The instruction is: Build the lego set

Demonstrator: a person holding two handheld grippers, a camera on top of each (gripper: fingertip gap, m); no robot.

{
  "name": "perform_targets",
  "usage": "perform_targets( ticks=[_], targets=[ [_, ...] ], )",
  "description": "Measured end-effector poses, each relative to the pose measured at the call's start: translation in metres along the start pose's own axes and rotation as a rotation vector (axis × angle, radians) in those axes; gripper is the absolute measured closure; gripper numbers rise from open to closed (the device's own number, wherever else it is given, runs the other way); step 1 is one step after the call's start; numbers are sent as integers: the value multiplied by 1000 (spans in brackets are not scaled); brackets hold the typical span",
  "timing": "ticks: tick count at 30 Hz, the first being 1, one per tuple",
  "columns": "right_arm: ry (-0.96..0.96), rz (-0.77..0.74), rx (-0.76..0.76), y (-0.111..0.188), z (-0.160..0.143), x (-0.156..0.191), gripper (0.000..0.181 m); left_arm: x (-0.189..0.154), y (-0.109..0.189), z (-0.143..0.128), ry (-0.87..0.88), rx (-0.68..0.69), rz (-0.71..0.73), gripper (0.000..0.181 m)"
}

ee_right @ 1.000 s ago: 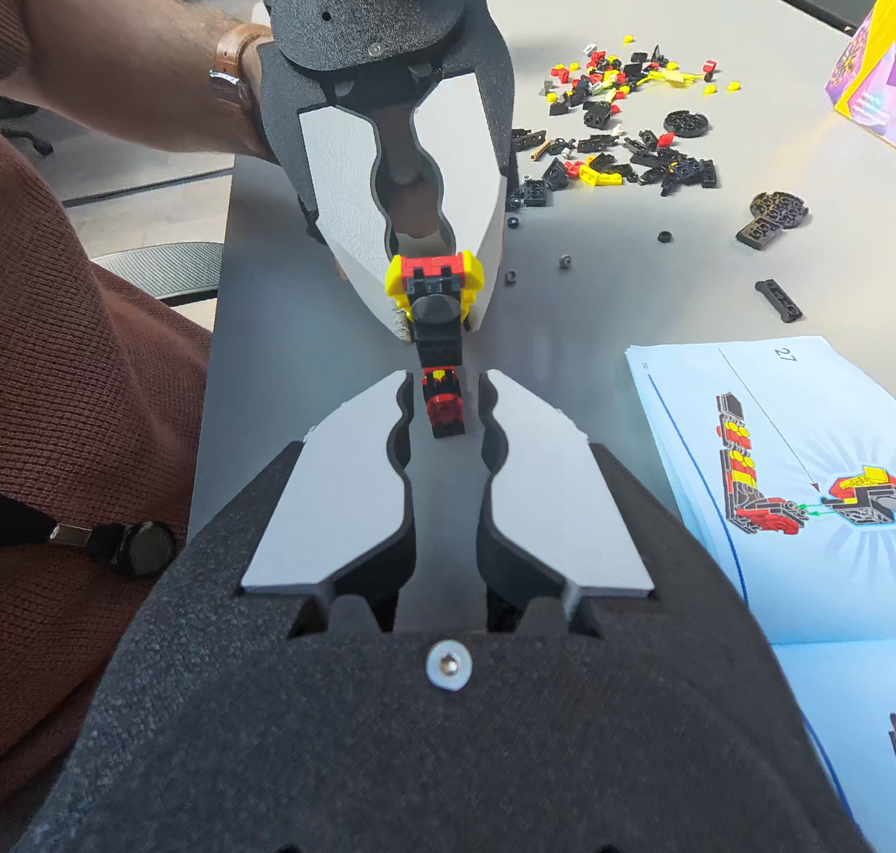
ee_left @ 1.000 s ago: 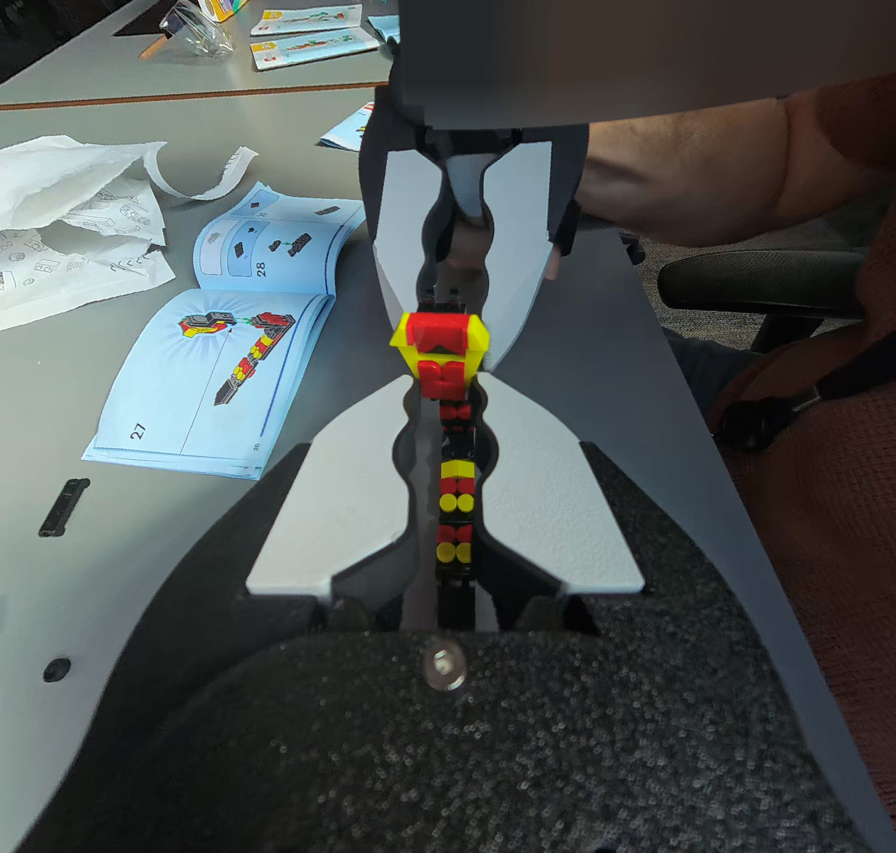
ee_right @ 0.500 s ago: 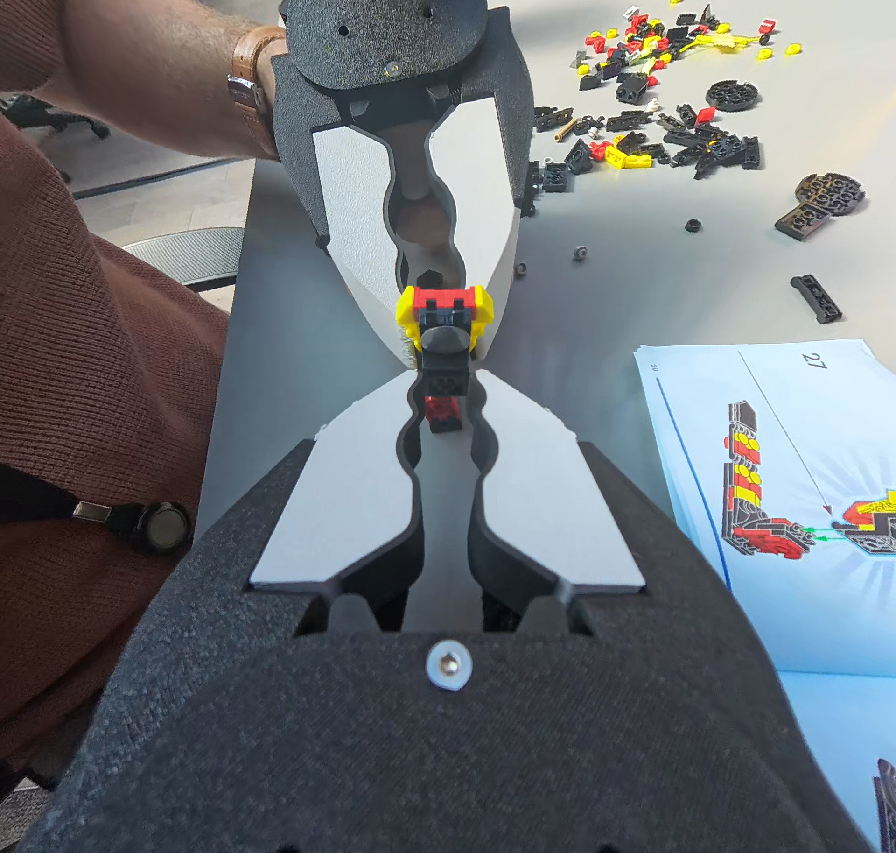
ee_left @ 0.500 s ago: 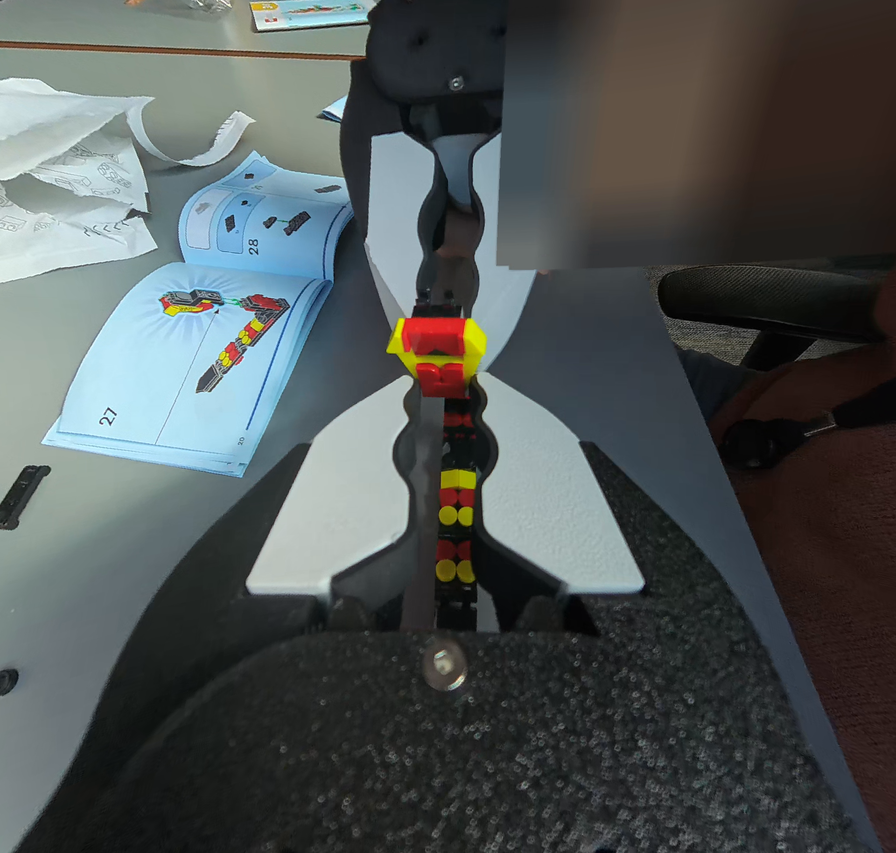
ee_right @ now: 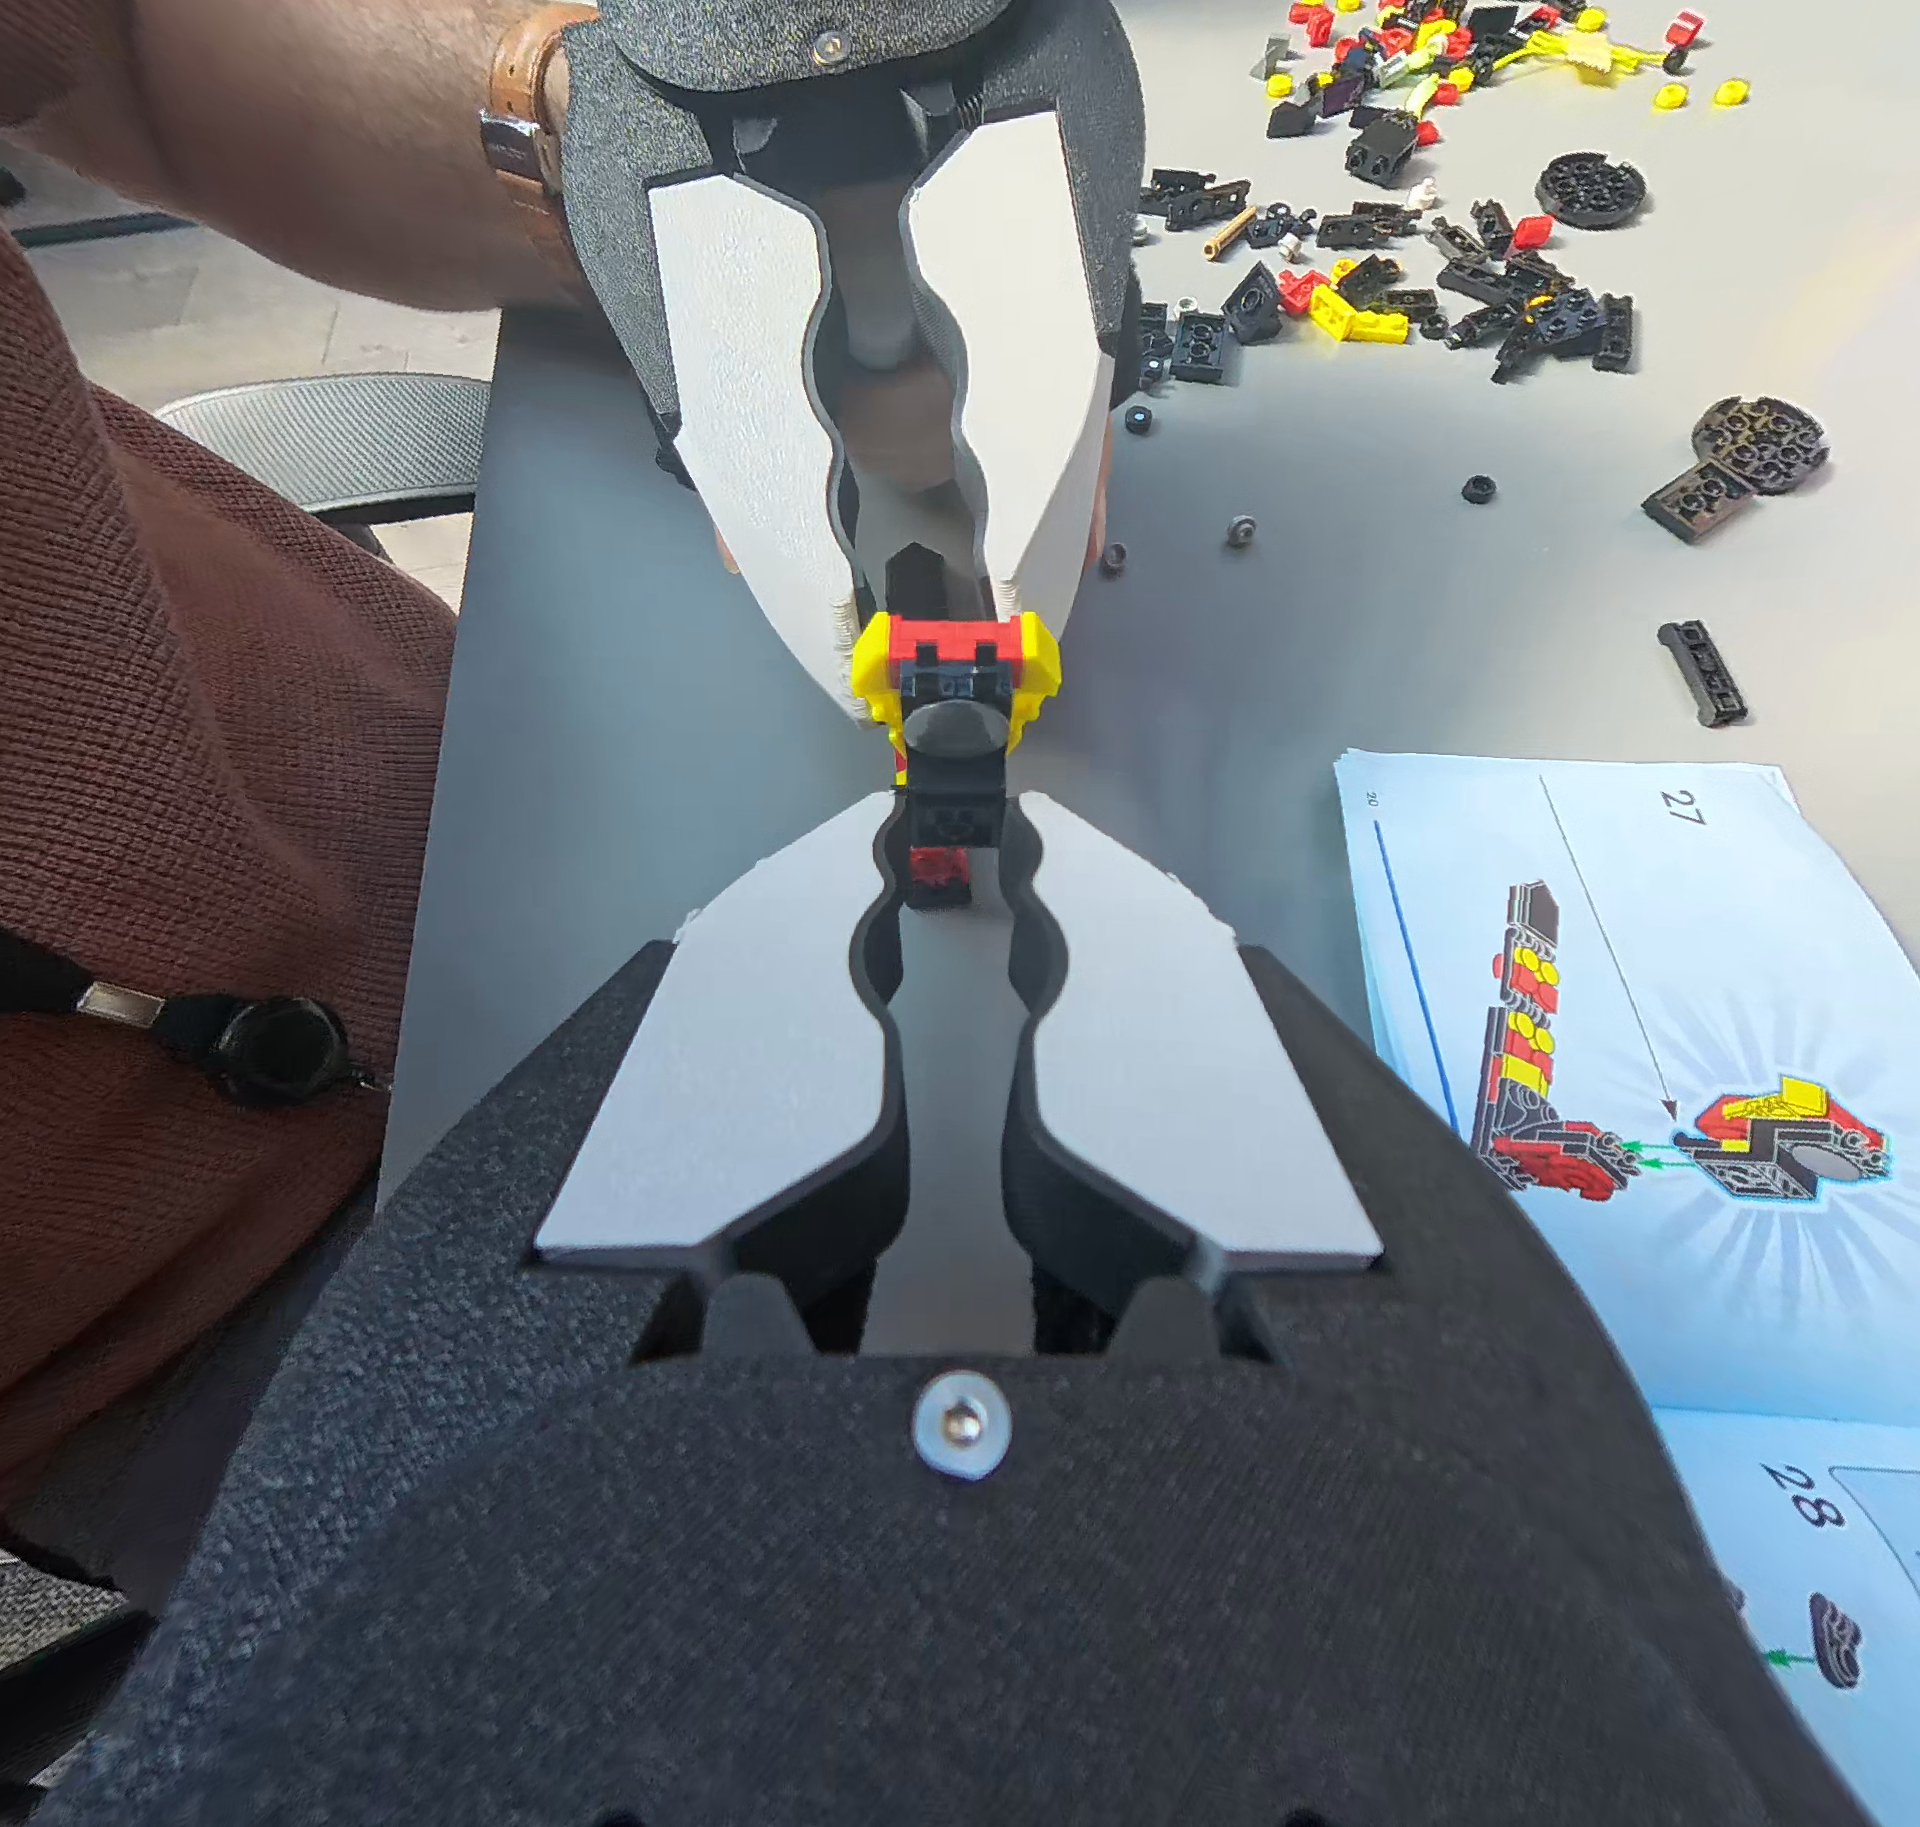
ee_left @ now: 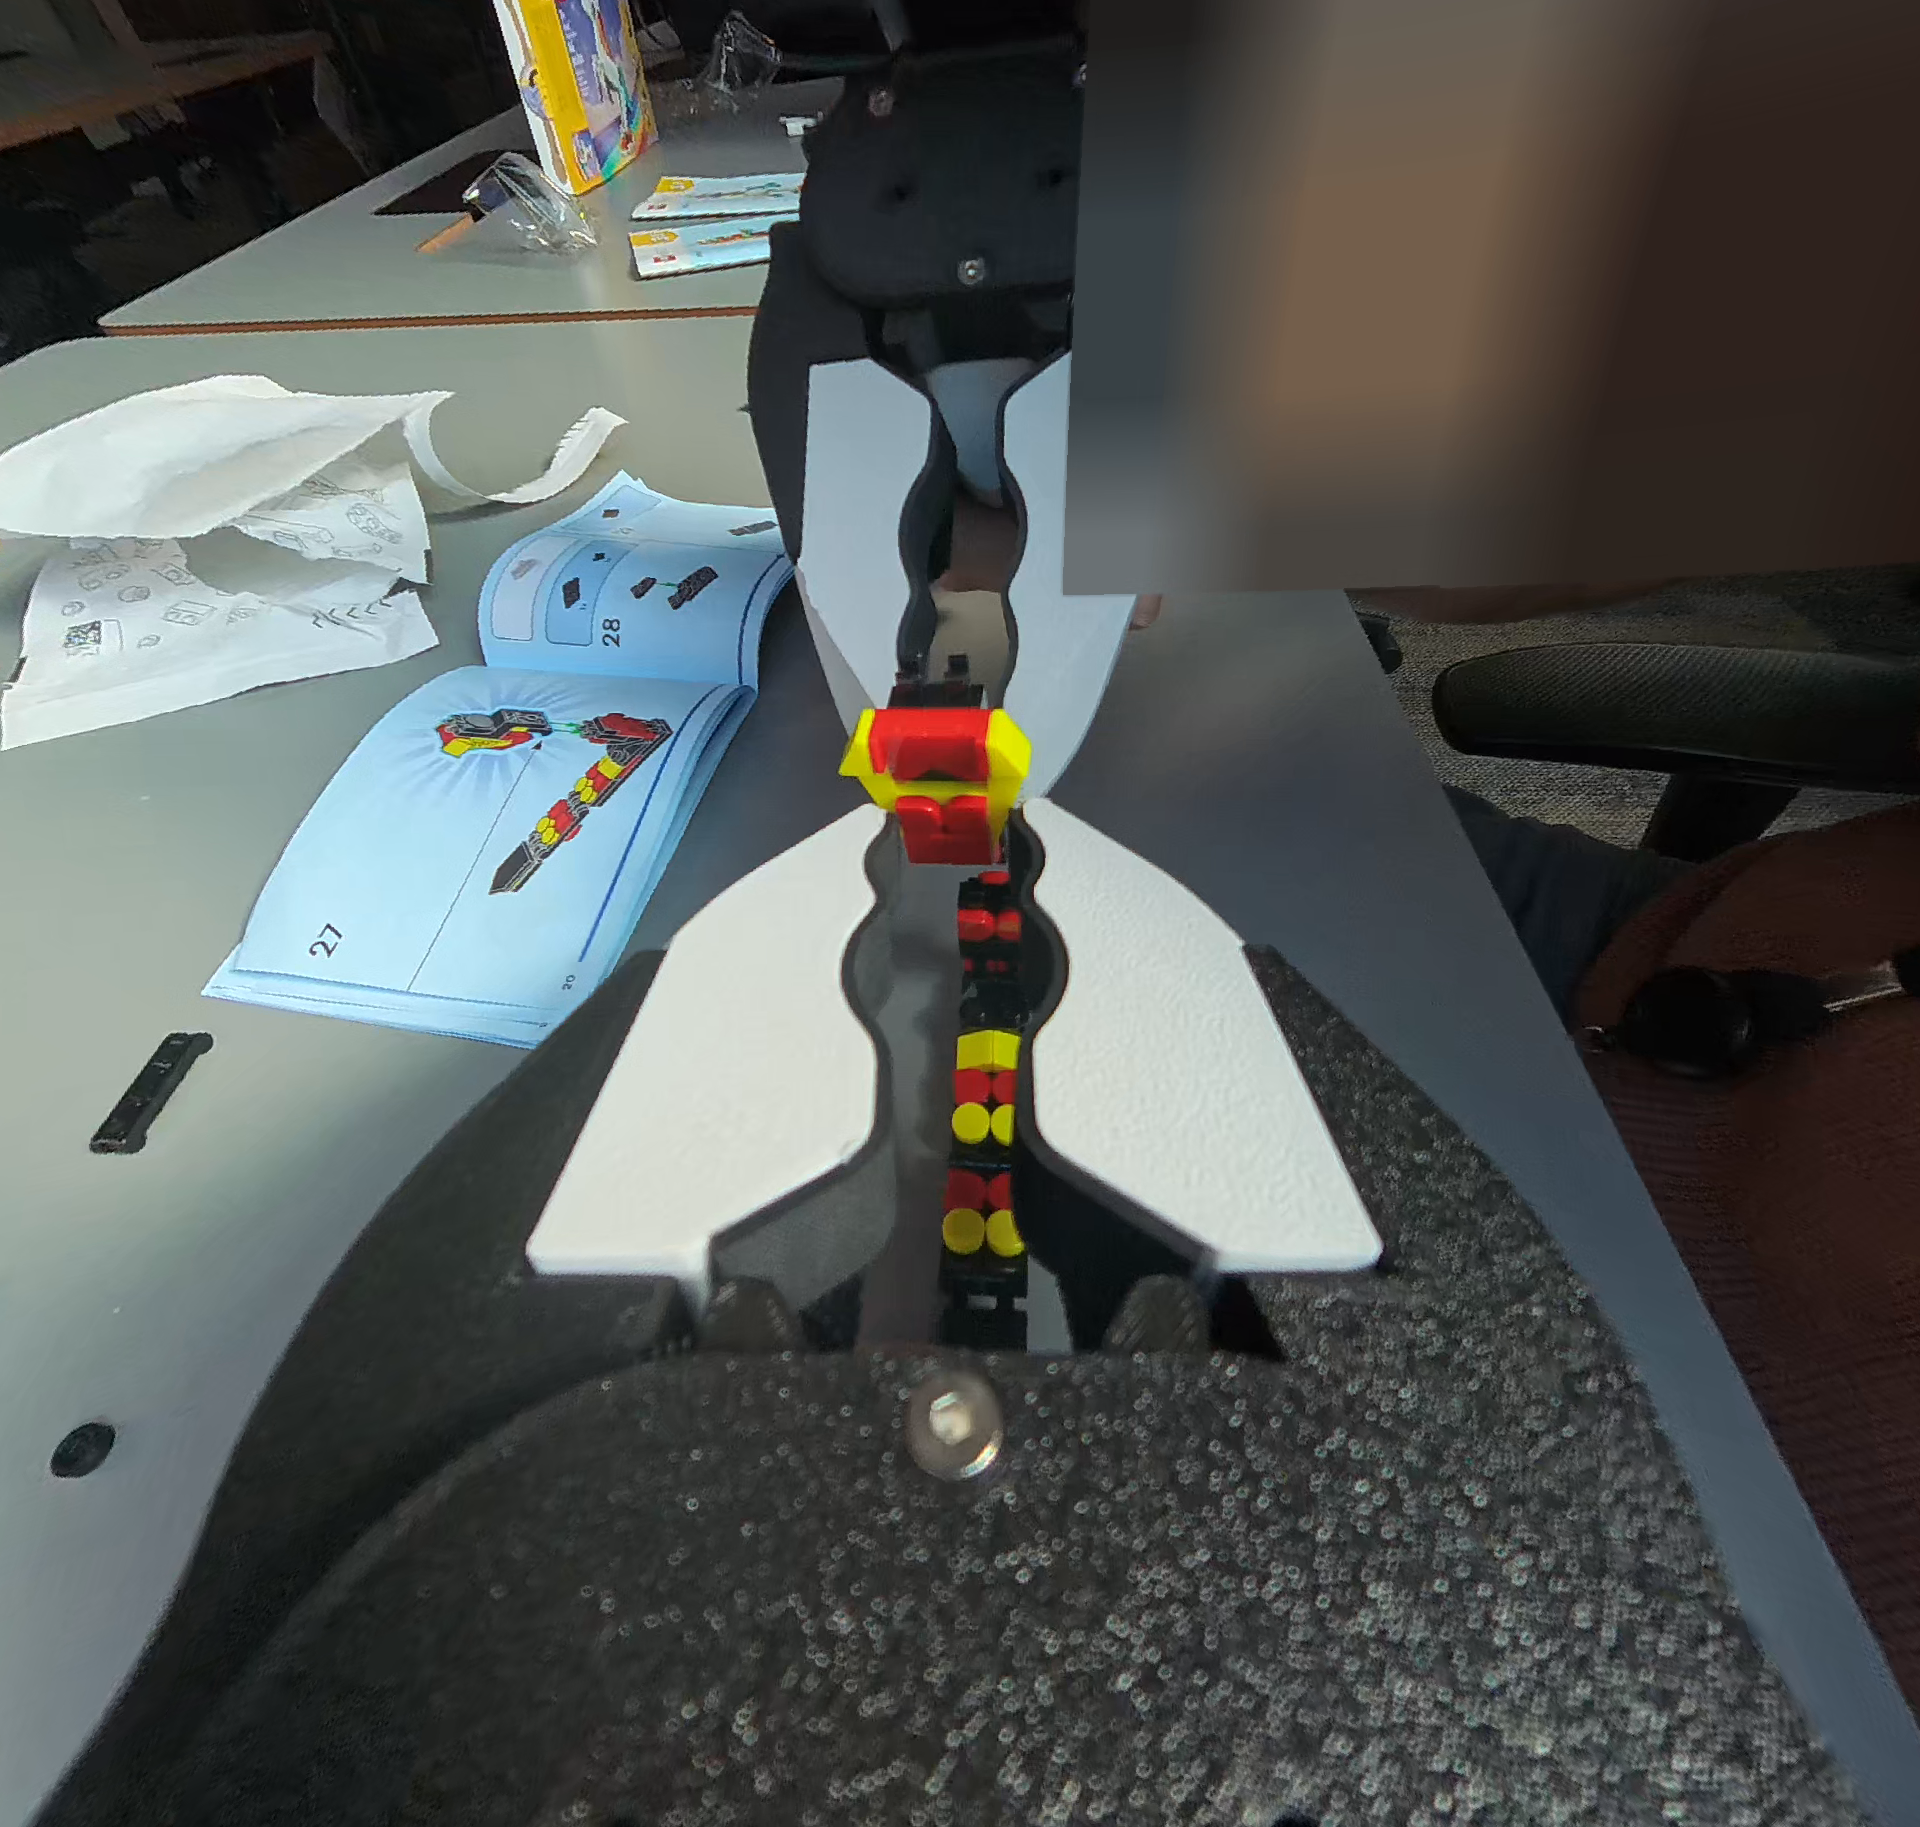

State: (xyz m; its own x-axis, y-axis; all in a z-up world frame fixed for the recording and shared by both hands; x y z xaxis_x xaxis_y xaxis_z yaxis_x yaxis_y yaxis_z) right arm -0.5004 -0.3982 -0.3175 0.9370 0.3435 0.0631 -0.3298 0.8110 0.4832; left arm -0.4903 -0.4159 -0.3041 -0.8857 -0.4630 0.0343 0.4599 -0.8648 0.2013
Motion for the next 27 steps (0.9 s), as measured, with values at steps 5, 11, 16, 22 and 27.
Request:
perform_targets(
  ticks=[5, 11, 16, 22, 27],
  targets=[
    [11, -5, -14, -1, 5, 3, 166, -3, 4, 3, -9, -18, -20, 162],
    [26, -21, 4, -4, 5, 7, 166, -6, 7, 1, -27, -14, -12, 162],
    [41, -40, 27, -5, 3, 6, 166, -6, 8, -1, -31, -7, -11, 162],
    [62, -62, 48, -6, 3, 6, 166, -6, 7, -1, -40, -3, -10, 162],
    [65, -64, 88, -6, 2, 6, 166, -6, 8, -1, -46, -3, -3, 162]
  ],
)
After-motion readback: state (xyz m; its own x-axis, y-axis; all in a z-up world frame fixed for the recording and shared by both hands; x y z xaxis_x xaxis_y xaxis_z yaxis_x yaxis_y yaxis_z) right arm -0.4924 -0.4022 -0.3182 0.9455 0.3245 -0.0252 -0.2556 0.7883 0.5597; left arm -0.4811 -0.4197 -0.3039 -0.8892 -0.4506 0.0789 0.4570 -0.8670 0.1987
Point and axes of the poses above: each gripper's, where its closed fingertips meet, y back along the fingers, z out of its top, x = y × z across the jaws, the point moved 1 cm from there along y, back along the fingers, and after that the axes turned 6 degrees about -x, right-handed, at the moved point
